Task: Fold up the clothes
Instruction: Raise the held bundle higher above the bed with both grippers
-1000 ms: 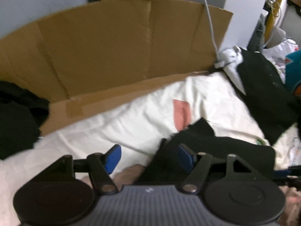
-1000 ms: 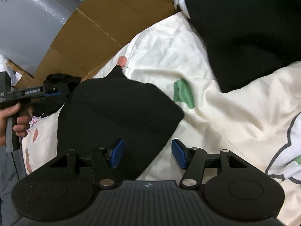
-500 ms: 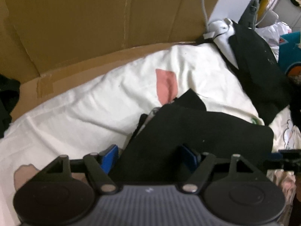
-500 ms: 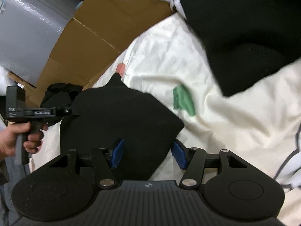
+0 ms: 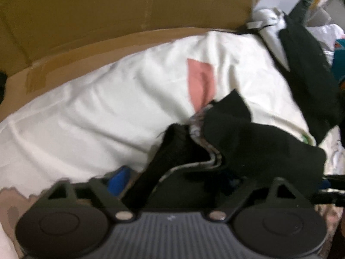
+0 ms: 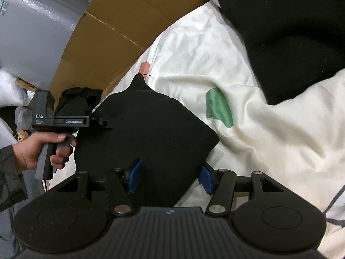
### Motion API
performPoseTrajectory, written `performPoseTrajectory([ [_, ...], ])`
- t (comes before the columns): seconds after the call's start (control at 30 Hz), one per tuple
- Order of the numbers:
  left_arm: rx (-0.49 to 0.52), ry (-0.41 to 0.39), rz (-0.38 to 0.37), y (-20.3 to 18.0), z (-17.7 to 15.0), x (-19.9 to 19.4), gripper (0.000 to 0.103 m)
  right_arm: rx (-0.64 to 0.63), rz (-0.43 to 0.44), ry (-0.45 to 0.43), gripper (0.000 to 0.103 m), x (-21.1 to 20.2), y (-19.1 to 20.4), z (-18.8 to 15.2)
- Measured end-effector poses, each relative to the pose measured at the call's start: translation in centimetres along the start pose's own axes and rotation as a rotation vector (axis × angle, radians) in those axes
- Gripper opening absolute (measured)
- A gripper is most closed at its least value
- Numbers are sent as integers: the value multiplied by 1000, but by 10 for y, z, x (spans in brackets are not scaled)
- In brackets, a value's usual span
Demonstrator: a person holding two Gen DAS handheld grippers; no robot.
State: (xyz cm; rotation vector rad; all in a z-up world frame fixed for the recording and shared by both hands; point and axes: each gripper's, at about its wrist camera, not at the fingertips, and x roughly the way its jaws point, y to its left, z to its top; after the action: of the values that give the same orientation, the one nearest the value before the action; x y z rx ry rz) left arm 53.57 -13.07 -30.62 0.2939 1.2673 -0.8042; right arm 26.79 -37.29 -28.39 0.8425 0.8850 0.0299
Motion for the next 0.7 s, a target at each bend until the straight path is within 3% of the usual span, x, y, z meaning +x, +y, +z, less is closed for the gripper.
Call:
performPoseTrajectory([
  [0.17,-25,-8,-18,-3,-1,-3,50,-16,-12,10,37,5,0,1],
  [0.23,-28,-19,-19,-5,-2,-8,42,-16,-15,3,19,5,-2,1],
  [0.3,-30,-30,-21,-5,-3,-13,38,-14,-2,3,13,5,-2,2],
  [0.57,-12,-107,-30,-14,-14,-37,32,-53,-5,-16,9,-1,5,1],
  [0.7,-27,-156,-73,-13,-23,-58,30,-105,-11,-39,9,-10,15,-2],
])
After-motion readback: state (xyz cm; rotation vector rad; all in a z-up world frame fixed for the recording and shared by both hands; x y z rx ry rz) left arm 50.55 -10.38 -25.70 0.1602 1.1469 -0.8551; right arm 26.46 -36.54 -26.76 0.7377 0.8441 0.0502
